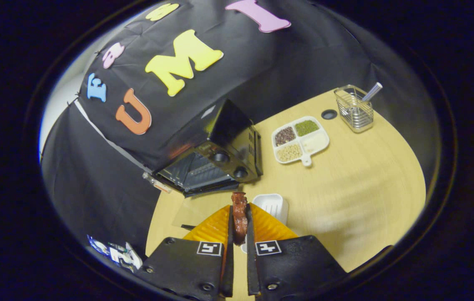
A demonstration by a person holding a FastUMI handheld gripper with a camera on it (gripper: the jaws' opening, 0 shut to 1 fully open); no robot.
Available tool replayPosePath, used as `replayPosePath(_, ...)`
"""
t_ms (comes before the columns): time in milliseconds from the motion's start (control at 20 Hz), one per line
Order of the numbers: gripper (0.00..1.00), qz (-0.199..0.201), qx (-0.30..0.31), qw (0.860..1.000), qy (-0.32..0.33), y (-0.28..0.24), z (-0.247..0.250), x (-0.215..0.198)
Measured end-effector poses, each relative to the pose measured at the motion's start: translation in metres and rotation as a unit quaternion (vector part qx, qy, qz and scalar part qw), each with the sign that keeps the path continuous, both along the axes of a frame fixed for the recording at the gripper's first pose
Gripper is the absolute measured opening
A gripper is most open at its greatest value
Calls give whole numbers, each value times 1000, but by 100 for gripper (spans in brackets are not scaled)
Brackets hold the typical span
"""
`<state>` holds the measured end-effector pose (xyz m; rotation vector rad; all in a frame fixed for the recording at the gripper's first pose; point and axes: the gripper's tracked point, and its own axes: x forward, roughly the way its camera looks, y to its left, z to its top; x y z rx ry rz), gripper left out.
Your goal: Open the toaster oven, put the food inside, and close the toaster oven door.
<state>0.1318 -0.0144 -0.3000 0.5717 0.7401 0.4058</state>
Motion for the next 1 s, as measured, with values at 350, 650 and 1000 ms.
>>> replayPosePath(350, 16, -61, 93, 994, 1, 100, 17, 33)
replayPosePath(650, 16, -175, 199, 964, 10, 184, -3, 88)
replayPosePath(1000, 16, -289, 221, 931, 1, 233, -38, 148)
